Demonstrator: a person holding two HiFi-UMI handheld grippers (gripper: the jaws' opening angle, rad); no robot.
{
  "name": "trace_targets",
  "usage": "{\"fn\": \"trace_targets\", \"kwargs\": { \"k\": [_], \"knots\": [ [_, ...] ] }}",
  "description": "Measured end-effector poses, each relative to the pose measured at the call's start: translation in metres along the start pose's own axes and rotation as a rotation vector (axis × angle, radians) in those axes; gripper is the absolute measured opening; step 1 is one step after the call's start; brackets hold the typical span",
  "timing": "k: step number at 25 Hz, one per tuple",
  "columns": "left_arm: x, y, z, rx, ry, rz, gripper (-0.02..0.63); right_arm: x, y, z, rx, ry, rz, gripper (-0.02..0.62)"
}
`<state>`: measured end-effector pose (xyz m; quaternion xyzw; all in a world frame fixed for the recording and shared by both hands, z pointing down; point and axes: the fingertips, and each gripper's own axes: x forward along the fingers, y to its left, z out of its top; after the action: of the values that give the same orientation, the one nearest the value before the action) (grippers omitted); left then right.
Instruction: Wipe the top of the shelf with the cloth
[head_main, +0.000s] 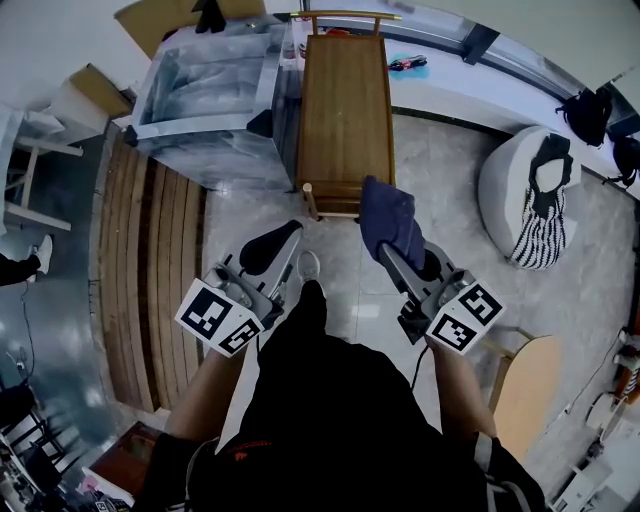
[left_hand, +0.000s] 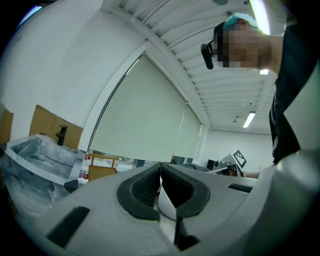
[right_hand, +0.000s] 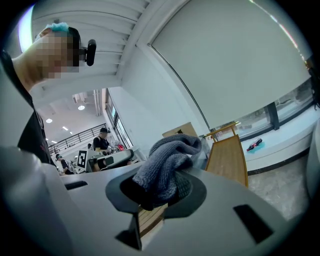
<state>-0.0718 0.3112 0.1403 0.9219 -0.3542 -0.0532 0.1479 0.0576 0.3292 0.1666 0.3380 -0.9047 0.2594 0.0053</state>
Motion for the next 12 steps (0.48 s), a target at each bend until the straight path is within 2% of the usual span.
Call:
{"fn": "trace_targets", "kwargs": {
  "k": [12],
  "knots": [
    [0.044,0.098,0.018,-0.020,0.034,-0.019,0.026,0.085,-0.048,0.033,0.028,0.016,-0.033,0.061]
  ]
}}
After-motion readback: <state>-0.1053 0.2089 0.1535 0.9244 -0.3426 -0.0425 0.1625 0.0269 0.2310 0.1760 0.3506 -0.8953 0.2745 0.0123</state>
